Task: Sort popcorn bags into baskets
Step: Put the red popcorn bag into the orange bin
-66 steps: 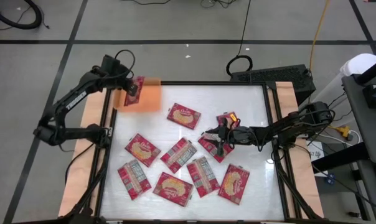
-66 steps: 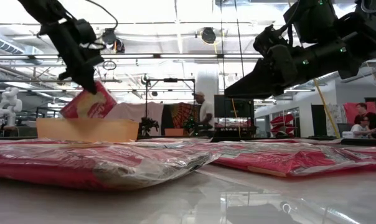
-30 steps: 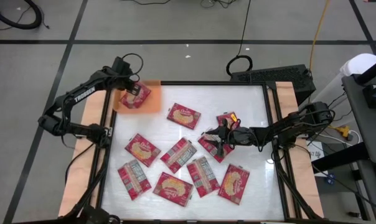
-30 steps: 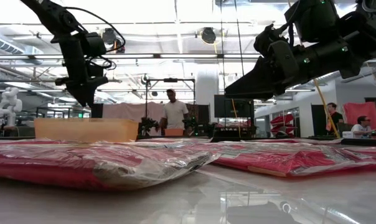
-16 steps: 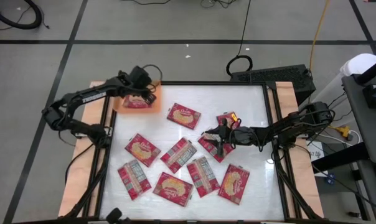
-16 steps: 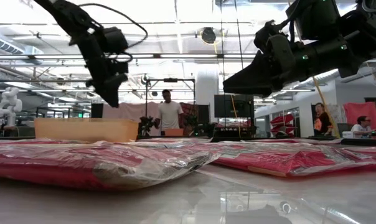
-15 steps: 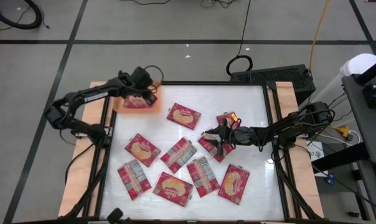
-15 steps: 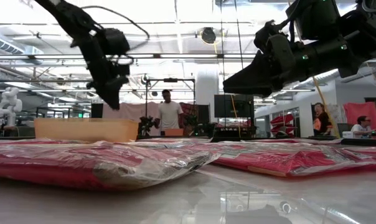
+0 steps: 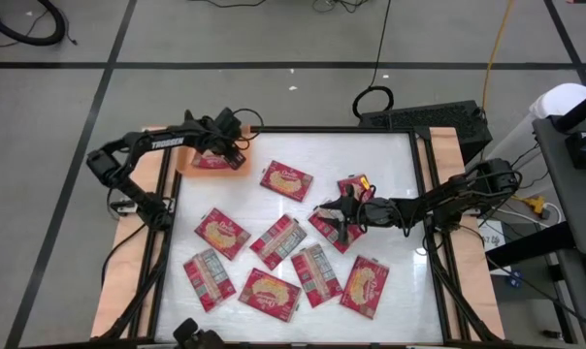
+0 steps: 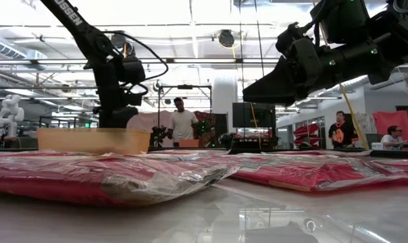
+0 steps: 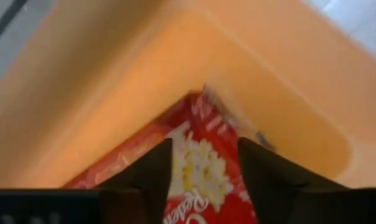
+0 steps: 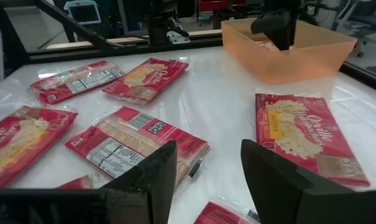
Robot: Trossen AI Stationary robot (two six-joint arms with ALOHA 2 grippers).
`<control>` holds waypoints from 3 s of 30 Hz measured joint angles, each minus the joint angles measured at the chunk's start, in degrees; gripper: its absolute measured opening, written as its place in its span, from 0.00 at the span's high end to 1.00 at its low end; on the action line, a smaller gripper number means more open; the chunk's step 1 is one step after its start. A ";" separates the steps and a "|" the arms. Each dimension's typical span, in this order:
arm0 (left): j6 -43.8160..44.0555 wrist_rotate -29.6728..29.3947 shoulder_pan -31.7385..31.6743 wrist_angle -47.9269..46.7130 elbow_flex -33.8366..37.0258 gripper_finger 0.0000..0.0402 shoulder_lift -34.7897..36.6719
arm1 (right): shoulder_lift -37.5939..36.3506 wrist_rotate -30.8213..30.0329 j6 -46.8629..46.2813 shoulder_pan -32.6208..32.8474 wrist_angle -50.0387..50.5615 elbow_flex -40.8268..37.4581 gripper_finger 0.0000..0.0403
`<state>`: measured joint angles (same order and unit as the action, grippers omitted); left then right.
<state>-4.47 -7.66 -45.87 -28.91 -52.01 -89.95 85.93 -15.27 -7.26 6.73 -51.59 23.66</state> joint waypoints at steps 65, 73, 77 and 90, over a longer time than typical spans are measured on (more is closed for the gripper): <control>14.01 -9.84 36.24 28.12 -0.04 1.00 33.59 | 33.68 -25.35 35.37 -5.95 -11.39 54.86 0.65; 13.49 -10.91 36.00 28.80 -0.07 0.99 33.83 | 33.60 -24.01 36.45 -4.93 -5.67 54.84 0.79; 13.36 -10.93 36.00 28.87 -0.07 1.00 32.89 | 33.62 -24.61 35.10 -5.29 -7.07 54.82 0.62; 13.79 -11.04 36.00 29.05 -0.04 0.99 32.20 | 33.59 -28.07 33.23 -7.05 -10.40 54.82 0.49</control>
<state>9.32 -18.70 -9.87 0.14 -52.05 -57.76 119.52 -43.34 25.97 -0.32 -62.00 78.48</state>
